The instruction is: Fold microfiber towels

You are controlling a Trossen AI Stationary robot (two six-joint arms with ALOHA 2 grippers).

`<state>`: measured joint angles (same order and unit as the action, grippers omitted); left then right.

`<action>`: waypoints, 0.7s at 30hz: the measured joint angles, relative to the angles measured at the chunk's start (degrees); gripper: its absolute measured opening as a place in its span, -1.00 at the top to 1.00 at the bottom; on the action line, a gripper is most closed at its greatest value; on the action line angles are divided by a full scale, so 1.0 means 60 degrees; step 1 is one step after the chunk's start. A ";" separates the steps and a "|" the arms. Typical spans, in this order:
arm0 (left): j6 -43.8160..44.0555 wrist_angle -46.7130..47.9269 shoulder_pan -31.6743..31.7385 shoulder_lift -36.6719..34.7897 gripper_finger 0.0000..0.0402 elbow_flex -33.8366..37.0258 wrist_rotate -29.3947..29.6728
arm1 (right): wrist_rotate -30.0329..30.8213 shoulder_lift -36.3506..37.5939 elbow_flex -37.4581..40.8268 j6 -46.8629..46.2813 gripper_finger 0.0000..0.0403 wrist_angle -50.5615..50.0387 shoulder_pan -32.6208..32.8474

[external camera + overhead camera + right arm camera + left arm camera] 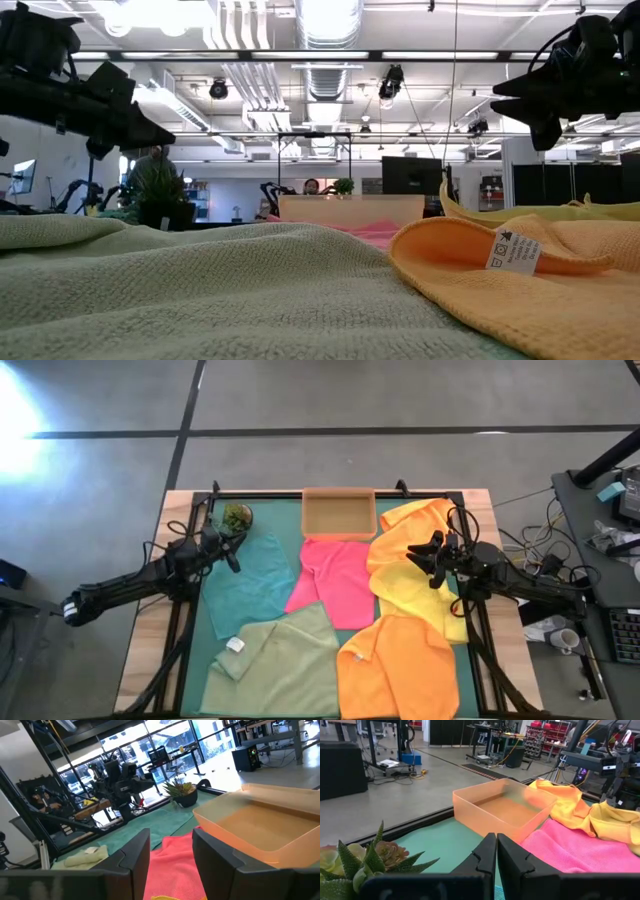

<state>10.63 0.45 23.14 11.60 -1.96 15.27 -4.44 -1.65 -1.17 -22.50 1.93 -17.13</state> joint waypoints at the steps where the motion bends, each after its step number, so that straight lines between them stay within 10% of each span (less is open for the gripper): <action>1: -0.0062 0.0001 0.0001 0.0002 1.00 -0.0001 -0.0003 | 0.0003 0.0000 0.0000 0.0000 0.31 0.0000 0.0000; 9: -0.0178 0.0004 -0.0001 0.0014 0.96 0.0001 -0.0033 | 0.0001 0.0000 0.0000 0.0000 0.31 0.0000 0.0001; 21: -0.0361 -0.0004 -0.0001 0.0208 0.28 -0.0002 0.0015 | 0.0003 0.0000 0.0000 0.0000 0.31 0.0000 0.0000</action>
<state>8.46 0.43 23.14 12.84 -1.98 15.35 -4.43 -1.65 -1.17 -22.50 1.93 -17.13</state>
